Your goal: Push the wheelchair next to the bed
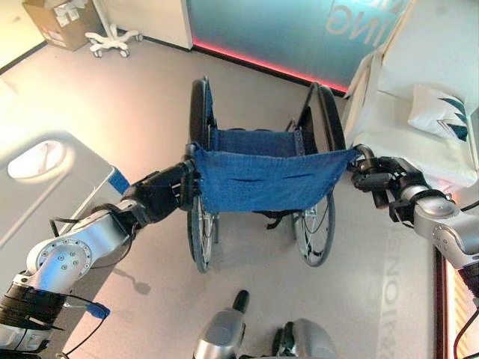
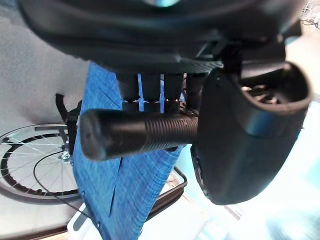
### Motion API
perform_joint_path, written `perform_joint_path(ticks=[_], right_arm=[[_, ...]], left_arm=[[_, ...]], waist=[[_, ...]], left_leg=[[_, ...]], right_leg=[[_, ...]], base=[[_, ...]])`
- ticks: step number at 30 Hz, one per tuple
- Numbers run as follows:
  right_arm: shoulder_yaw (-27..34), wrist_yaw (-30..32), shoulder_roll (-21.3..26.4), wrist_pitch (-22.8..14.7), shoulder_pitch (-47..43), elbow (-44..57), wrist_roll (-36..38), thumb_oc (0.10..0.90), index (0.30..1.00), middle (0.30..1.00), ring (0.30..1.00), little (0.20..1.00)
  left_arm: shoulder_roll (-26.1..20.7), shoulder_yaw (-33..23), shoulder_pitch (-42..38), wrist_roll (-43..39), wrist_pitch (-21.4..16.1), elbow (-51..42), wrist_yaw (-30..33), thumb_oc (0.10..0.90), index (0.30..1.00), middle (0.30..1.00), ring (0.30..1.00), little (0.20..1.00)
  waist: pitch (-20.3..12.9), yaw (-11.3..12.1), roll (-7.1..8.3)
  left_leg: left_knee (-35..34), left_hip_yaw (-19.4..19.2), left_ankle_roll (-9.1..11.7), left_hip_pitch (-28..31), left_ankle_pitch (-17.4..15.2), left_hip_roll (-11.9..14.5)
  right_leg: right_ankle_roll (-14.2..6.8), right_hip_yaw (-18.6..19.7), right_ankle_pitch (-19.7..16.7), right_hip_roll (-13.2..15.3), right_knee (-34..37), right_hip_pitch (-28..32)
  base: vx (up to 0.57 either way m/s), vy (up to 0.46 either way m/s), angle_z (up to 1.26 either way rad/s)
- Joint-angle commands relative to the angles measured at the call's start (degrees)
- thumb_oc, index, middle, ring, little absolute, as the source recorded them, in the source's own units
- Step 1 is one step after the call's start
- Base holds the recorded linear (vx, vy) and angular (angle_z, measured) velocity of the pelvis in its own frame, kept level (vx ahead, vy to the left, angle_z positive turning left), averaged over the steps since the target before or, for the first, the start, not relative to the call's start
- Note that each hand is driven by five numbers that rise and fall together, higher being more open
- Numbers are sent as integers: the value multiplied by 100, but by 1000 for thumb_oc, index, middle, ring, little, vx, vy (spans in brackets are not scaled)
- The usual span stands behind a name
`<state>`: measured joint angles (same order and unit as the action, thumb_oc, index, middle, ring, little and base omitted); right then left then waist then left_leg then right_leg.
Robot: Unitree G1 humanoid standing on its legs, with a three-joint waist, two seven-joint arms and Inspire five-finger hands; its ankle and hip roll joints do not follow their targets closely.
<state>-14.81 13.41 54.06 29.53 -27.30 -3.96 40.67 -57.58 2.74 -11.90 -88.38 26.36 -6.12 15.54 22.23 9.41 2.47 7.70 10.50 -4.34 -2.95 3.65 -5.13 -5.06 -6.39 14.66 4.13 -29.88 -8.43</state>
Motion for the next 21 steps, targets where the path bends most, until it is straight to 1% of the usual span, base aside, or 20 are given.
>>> perform_joint_path(ticks=[1, 2, 3, 4, 5, 6, 7, 8, 9, 10, 11, 12, 13, 14, 15, 16, 17, 18, 20, 21], right_arm=[[-474, -926, 43, -1476, -1154, 785, 235, 400, 300, 300, 300, 300], [-450, -955, 63, -1393, -1221, 777, 257, 400, 300, 300, 300, 300], [-427, -976, 70, -1325, -1258, 792, 262, 400, 300, 300, 300, 300], [-343, -1009, 72, -1187, -1301, 828, 238, 400, 300, 300, 300, 300], [-333, -994, 70, -1150, -1317, 843, 234, 400, 300, 300, 300, 300], [-329, -946, 66, -1080, -1362, 877, 214, 400, 300, 300, 300, 300], [-326, -924, 72, -1063, -1382, 890, 217, 400, 300, 300, 300, 300], [-341, -892, 115, -1055, -1415, 903, 286, 400, 300, 300, 300, 300], [-331, -931, 115, -1015, -1448, 897, 314, 400, 300, 300, 300, 300], [-307, -979, 127, -938, -1503, 855, 317, 400, 300, 300, 300, 300], [-351, -994, 164, -882, -1557, 845, 312, 400, 300, 300, 300, 300], [-391, -1046, 194, -863, -1576, 838, 276, 400, 300, 300, 300, 300], [-449, -1030, 217, -859, -1591, 864, 274, 400, 300, 300, 300, 300], [-484, -971, 292, -934, -1546, 924, 340, 400, 300, 300, 300, 300], [-491, -912, 329, -961, -1515, 994, 402, 400, 300, 300, 300, 300], [-508, -854, 364, -956, -1530, 1058, 457, 400, 300, 300, 300, 300], [-521, -834, 366, -953, -1542, 1079, 470, 400, 300, 300, 300, 300], [-574, -814, 346, -952, -1587, 1097, 474, 400, 300, 300, 300, 300], [-645, -816, 334, -884, -1687, 1142, 494, 400, 300, 300, 300, 300], [-726, -735, 301, -839, -1796, 1163, 563, 400, 300, 300, 300, 300]], left_arm=[[443, -384, -1021, -1040, -1000, -917, -1017, 400, 300, 300, 300, 300], [464, -343, -1042, -1007, -997, -899, -1024, 400, 300, 300, 300, 300], [497, -331, -1044, -969, -986, -925, -996, 400, 300, 300, 300, 300], [534, -355, -1013, -933, -932, -925, -1008, 400, 300, 300, 300, 300], [545, -357, -1003, -923, -921, -926, -1021, 400, 300, 300, 300, 300], [582, -381, -964, -906, -894, -953, -1047, 400, 300, 300, 300, 300], [588, -412, -935, -918, -883, -966, -1067, 400, 300, 300, 300, 300], [568, -444, -832, -963, -897, -922, -1196, 400, 300, 300, 300, 300], [625, -487, -768, -952, -898, -1000, -1116, 400, 300, 300, 300, 300], [649, -545, -706, -993, -869, -1042, -1102, 400, 300, 300, 300, 300], [669, -583, -663, -1043, -864, -1076, -1095, 400, 300, 300, 300, 300], [656, -611, -615, -1095, -901, -1137, -1031, 400, 300, 300, 300, 300], [672, -657, -558, -1124, -917, -1190, -987, 400, 300, 300, 300, 300], [710, -793, -394, -1188, -920, -1328, -932, 400, 300, 300, 300, 300], [759, -877, -267, -1170, -911, -1438, -902, 400, 300, 300, 300, 300], [793, -940, -185, -1157, -881, -1476, -906, 400, 300, 300, 300, 300], [814, -960, -167, -1149, -872, -1485, -895, 400, 300, 300, 300, 300], [883, -978, -159, -1105, -841, -1487, -843, 400, 300, 300, 300, 300], [892, -1026, -154, -1079, -808, -1454, -813, 400, 300, 300, 300, 300], [800, -1099, -121, -1141, -804, -1427, -818, 400, 300, 300, 300, 300]], waist=[[-993, -380, 21], [-956, -440, 39], [-927, -472, 24], [-907, -500, 31], [-907, -507, 34], [-927, -518, 46], [-953, -527, 47], [-1036, -511, 60], [-1109, -513, 56], [-1219, -518, 47], [-1307, -556, 72], [-1386, -573, 29], [-1441, -590, 28], [-1464, -572, 73], [-1418, -518, 130], [-1349, -445, 196], [-1325, -427, 183], [-1255, -359, 195], [-1179, -257, 194], [-1129, -153, 211]], left_leg=[[917, -138, -54, 618, -1442, -608], [1016, -116, -46, 716, -1597, -620], [1067, -78, -35, 810, -1698, -576], [1129, 25, -40, 973, -1883, -506], [1157, 52, -44, 1012, -1947, -491], [1217, 107, -58, 1085, -2090, -465], [1232, 126, -68, 1107, -2146, -452], [1338, 188, -28, 1135, -2082, -435], [1353, 202, 32, 1214, -2018, -369], [1434, 249, 135, 1353, -1817, -252], [1518, 271, 245, 1393, -1494, -186], [1774, 176, 355, 1409, -1178, -36], [2214, -9, 505, 1352, -684, 83], [3225, -231, 712, 997, -20, 102], [4124, -348, 804, 437, 246, -9], [4803, -450, 845, -123, 341, -195], [5019, -477, 845, -358, 319, -225], [5193, -528, 805, -780, 223, -293], [4868, -533, 713, -982, 4, -318], [4084, -623, 644, -994, -39, -252]], right_leg=[[-360, 78, -2163, 184, 1785, -262], [-436, 177, -2421, 260, 2234, -413], [-470, 209, -2536, 275, 2428, -505], [-489, 272, -2669, 311, 2574, -643], [-485, 294, -2693, 305, 2561, -663], [-474, 355, -2674, 269, 2475, -686], [-472, 370, -2597, 245, 2486, -647], [-454, 363, -2482, 185, 2353, -566], [-420, 297, -2398, 153, 2250, -525], [-343, 258, -2305, 76, 2078, -490], [-249, 238, -2273, 38, 1950, -484], [-165, 117, -2170, -42, 1922, -379], [-44, -32, -2086, -103, 1972, -217], [147, -124, -1932, -184, 2139, 127], [267, -168, -1836, -202, 2203, 367], [352, -162, -1761, -193, 2241, 576], [381, -166, -1728, -224, 2231, 627], [424, -165, -1662, -263, 2225, 781], [417, -148, -1596, -339, 2215, 958], [413, -133, -1488, -416, 2213, 1153]], base=[[446, -159, 44], [410, -144, 51], [644, -238, 54], [523, -192, 47], [558, -211, 58], [344, -137, 72], [467, -195, 94], [439, -187, 84], [513, -214, 65], [425, -191, 42], [448, -189, 38], [410, -185, 29], [505, -259, 38], [426, -282, 37], [423, -301, 48], [249, -187, 23], [288, -172, -19], [276, -131, -41], [394, -131, -12], [373, -93, 20]])
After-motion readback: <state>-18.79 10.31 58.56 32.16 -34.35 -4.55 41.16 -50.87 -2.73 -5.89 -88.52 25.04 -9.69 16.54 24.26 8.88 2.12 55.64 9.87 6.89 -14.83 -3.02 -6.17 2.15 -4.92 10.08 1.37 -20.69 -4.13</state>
